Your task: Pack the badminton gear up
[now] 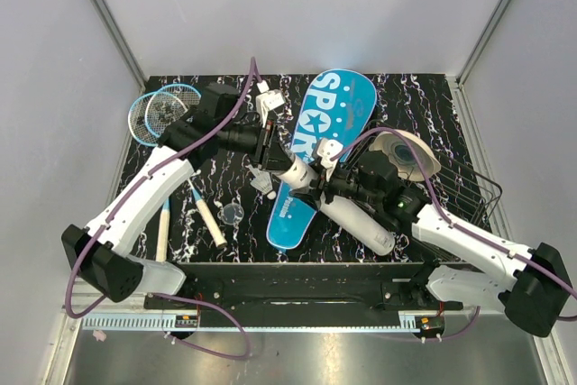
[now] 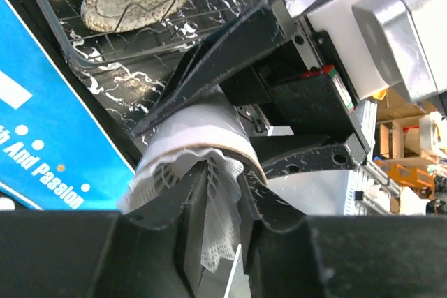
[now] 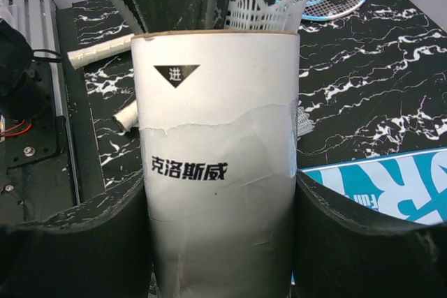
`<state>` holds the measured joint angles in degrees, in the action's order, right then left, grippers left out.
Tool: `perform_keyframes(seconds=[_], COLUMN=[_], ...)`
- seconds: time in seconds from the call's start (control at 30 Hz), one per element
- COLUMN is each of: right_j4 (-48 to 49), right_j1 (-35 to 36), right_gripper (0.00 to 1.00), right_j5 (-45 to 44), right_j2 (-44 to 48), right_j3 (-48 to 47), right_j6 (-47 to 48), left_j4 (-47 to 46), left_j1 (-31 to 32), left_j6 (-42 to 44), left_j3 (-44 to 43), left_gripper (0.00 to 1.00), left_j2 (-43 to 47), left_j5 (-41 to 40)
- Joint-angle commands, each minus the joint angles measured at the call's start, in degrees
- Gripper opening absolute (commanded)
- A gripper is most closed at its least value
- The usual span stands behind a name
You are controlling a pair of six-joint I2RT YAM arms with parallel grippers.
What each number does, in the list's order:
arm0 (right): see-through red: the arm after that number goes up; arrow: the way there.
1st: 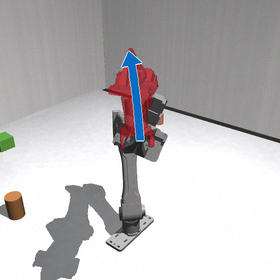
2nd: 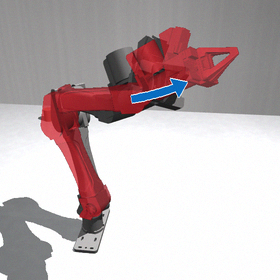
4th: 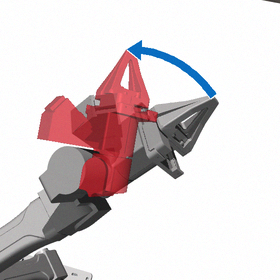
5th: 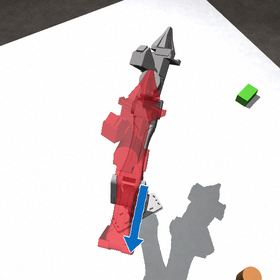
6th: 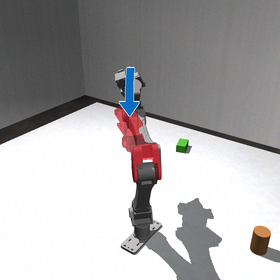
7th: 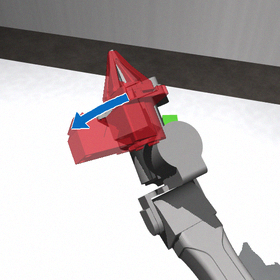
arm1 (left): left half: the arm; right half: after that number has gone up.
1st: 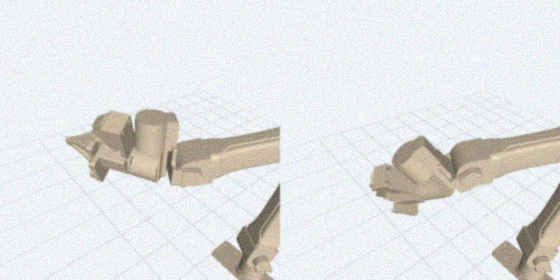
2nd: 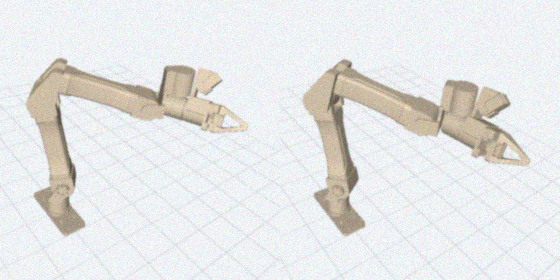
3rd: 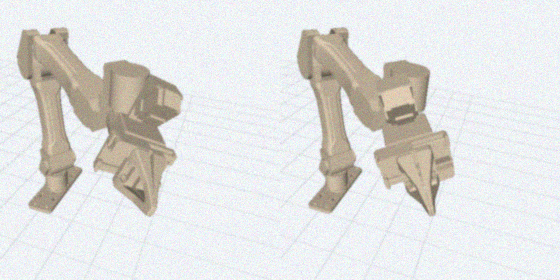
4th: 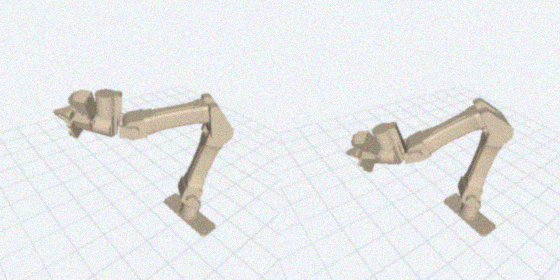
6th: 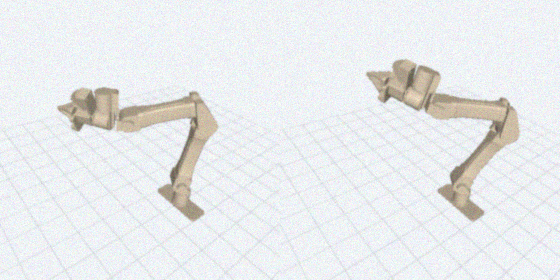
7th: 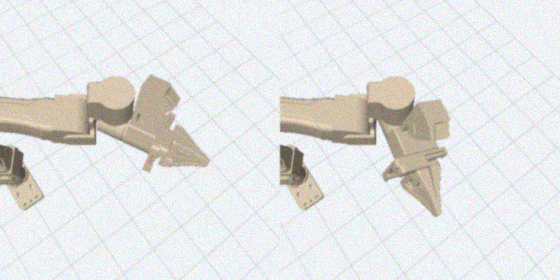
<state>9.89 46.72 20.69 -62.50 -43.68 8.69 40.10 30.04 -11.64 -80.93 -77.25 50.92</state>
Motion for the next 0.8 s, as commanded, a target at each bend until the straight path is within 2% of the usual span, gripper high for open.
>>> perform_keyframes(seconds=[0.0, 0.03, 0.07, 0.2, 0.6, 0.77], right_j4=[5.14, 5.14, 5.05, 4.61, 4.52, 4.70], right_j1=[0.30, 0.22, 0.21, 0.30, 0.30, 0.21], right_gripper=[0.27, 0.27, 0.27, 0.27, 0.27, 0.27], right_j5=[1.55, 1.55, 1.55, 1.46, 1.37, 1.37], right_j2=[2.47, 2.73, 2.82, 3.09, 3.44, 3.61], right_j3=[0.70, 0.96, 1.05, 1.32, 1.49, 1.49], right_j6=[0.19, 0.28, 0.28, 0.10, -0.43, -0.78], left_j4=[-7.65, -8.80, -10.03, -10.74, -12.76, -18.03], left_j1=[0.10, 0.19, 0.10, 0.10, -0.60, -0.60], left_j6=[-1.01, -1.63, -1.81, -1.20, -1.89, -5.49], left_j3=[1.47, 2.52, 2.87, 3.93, 4.81, 7.09], left_gripper=[0.36, 0.40, 0.50, 0.60, 0.73, 0.80], left_j2=[2.10, 2.45, 2.89, 3.77, 6.06, 7.03], left_j5=[5.51, 5.86, 6.12, 6.13, 6.39, 7.71])
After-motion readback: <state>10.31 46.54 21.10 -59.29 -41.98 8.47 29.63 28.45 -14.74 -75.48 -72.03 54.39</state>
